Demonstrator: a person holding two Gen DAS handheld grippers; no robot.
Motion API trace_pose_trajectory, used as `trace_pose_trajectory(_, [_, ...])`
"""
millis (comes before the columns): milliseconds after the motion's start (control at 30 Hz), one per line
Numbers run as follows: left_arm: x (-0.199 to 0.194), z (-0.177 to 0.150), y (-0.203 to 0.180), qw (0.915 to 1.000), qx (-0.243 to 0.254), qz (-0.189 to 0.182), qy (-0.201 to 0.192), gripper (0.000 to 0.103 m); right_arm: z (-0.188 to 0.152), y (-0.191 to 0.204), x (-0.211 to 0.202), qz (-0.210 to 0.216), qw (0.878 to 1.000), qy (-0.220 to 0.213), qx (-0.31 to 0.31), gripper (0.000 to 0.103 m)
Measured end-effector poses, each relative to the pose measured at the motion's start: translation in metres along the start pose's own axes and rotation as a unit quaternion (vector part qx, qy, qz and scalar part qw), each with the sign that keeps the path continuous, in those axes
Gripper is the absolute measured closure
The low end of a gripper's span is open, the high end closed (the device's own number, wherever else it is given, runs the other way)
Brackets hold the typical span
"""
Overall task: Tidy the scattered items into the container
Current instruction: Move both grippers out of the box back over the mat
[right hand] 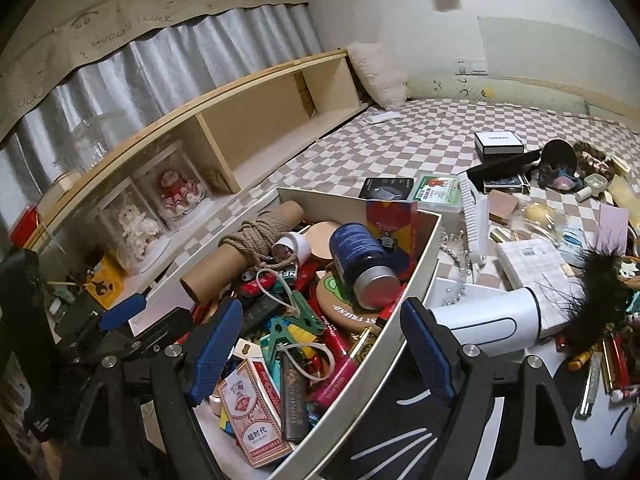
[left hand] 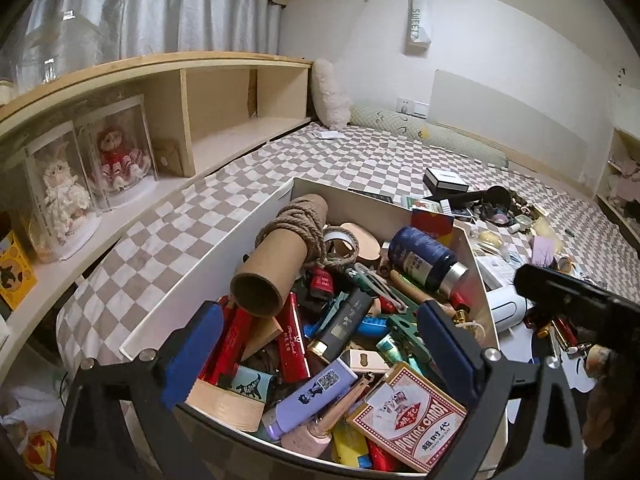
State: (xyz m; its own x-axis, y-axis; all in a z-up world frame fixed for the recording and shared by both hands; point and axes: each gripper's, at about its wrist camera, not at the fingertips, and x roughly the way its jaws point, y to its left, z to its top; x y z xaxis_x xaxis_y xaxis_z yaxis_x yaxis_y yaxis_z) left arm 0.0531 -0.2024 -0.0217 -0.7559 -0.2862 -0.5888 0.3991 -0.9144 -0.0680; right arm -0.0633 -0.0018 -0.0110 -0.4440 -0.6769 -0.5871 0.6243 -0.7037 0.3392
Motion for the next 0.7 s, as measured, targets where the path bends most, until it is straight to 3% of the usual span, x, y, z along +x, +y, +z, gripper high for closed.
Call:
trace_pose_trajectory(233, [-0.001,0.002,-0.017,0.9997,0.012,-0.021,-0.01,0.005,0.001,-0.011,-0.014,-0.025,1.0,-0.002,-0.003,0.022])
trace_pose_trajectory(533, [-0.011,0.007,-0.054,0.9961,0.048,-0.058,-0.046,0.004,0.004,-0.057,-0.049,-0.083,0.996,-0.025,0.016,0.022])
trace_pose_trajectory(700, [-0.014,0.009,-0.077,0.993,0.06,-0.092,-0.042,0.0,0.001,-0.082,-0.07,-0.11,0.993,-0.04,0.032,0.021])
